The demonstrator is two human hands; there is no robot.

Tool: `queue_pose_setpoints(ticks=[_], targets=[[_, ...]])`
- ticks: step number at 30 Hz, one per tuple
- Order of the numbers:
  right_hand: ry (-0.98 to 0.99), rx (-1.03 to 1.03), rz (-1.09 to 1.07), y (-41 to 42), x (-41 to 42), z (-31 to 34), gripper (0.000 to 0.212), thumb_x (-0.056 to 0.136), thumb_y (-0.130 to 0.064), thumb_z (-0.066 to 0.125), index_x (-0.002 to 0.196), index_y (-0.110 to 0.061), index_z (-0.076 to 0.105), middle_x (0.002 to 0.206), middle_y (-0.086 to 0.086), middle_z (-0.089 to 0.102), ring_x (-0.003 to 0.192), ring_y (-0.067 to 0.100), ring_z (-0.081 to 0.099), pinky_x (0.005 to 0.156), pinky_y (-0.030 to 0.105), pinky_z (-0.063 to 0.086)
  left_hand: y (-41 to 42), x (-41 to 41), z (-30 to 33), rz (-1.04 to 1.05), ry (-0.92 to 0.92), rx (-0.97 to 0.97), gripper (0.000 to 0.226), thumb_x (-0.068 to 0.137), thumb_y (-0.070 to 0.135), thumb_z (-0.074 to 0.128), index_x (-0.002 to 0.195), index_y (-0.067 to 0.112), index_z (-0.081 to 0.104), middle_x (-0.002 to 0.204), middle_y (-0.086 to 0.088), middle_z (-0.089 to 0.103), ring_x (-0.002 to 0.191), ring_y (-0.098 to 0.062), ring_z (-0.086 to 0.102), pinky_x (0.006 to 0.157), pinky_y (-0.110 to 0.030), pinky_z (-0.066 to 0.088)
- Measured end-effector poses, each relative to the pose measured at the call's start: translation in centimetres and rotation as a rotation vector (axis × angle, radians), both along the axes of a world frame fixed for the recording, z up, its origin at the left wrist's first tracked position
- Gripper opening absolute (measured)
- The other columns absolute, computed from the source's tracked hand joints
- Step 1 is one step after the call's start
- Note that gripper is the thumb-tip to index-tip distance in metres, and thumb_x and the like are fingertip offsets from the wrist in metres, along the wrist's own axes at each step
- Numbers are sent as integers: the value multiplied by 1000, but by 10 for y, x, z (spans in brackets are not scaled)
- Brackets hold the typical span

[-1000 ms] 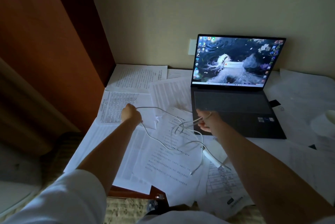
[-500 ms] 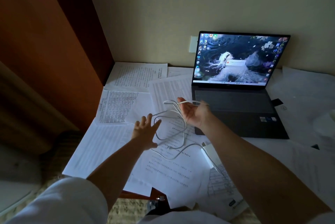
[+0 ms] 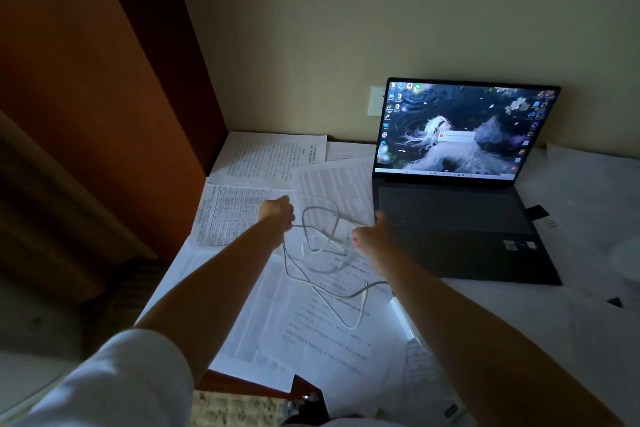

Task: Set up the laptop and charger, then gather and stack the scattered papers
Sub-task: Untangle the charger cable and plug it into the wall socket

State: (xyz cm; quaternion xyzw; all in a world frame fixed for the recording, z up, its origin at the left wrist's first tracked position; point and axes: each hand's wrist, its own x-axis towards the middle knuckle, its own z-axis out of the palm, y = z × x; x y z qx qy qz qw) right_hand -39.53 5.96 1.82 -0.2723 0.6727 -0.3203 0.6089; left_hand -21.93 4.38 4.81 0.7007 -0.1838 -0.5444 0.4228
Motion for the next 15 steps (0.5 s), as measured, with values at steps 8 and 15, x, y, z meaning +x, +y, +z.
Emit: queue_pose_setpoints(ticks=[8,15], targets=[[173,417,972,24,2,-6,55,79,-52,69,119,-17,53,110,7,56,83,17,62,72,28,54,-6,17,4,96,315,89,31,100,29,29,79,17,47,60,1,42,51,-12,32,75,-32,30],[934,-118,1055,30,1,-20,58,77,-17,75,126,-5,46,113,12,54,104,25,55,83,33,48,-10,32,-13,320,306,-1,40,104,24,22,88,7,53,78,-7,52,67,-17,49,111,-41,33]])
